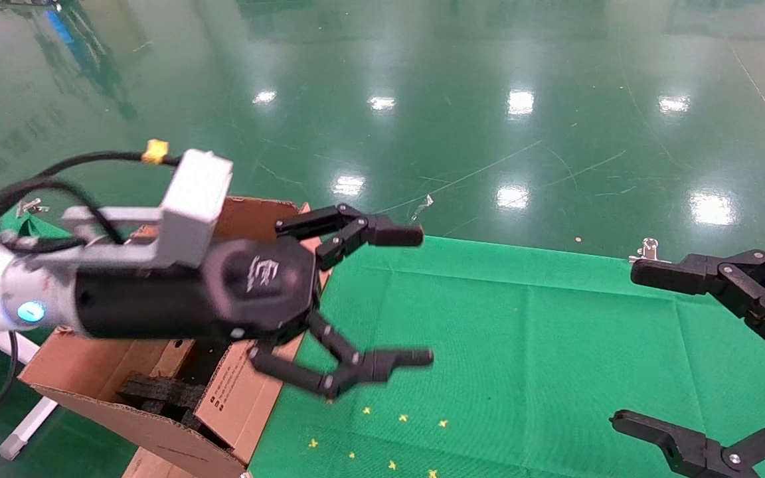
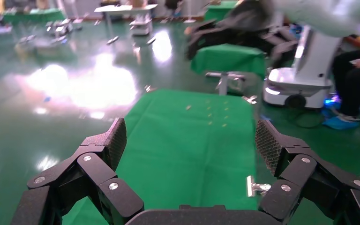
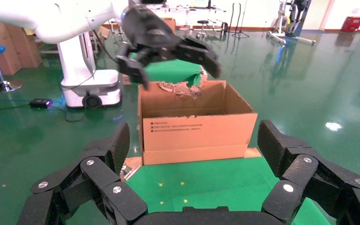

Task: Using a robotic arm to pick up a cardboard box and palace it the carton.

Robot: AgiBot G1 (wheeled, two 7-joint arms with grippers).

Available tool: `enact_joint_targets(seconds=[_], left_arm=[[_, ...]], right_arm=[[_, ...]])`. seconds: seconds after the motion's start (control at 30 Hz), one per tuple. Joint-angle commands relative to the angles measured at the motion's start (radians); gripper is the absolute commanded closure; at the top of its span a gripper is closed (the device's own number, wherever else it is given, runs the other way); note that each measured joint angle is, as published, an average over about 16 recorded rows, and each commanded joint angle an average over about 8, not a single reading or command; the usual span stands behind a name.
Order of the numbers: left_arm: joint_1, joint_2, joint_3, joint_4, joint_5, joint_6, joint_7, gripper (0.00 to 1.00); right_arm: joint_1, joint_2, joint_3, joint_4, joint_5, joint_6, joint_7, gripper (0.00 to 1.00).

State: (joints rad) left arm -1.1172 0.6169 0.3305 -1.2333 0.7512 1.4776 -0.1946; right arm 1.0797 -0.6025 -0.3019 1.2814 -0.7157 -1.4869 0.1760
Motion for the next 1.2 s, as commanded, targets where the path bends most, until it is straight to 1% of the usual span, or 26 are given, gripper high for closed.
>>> enact_joint_targets(seconds=[0.03,0.13,0.27,0.47,0.57,1.2], left_arm=[[0.032,-0.004,-0.038,-0.038,-0.015,0.013,0.005,0.0],[0.058,-0.007,-0.069,-0.069,-0.028,0.024,0.009,0.0],[0.07,-0.009,-0.084,-0.084,-0.036,0.03,0.011,0.0],[0.061,-0.009,-0.072,-0.071,-0.031,0.026,0.01,0.0],[0.056,-0.008,-0.067,-0.066,-0.029,0.024,0.009,0.0],[0.044,-0.006,-0.052,-0.052,-0.022,0.018,0.007,0.0]], right_arm=[[0.0,0.0,0.0,0.0,0.0,0.0,0.0,0.4],[0.0,0.0,0.0,0.0,0.0,0.0,0.0,0.36],[0.0,0.0,0.0,0.0,0.0,0.0,0.0,0.28],[0.0,0.0,0.0,0.0,0.0,0.0,0.0,0.07],[0.0,0.0,0.0,0.0,0.0,0.0,0.0,0.01],[0.0,0.0,0.0,0.0,0.0,0.0,0.0,0.0]])
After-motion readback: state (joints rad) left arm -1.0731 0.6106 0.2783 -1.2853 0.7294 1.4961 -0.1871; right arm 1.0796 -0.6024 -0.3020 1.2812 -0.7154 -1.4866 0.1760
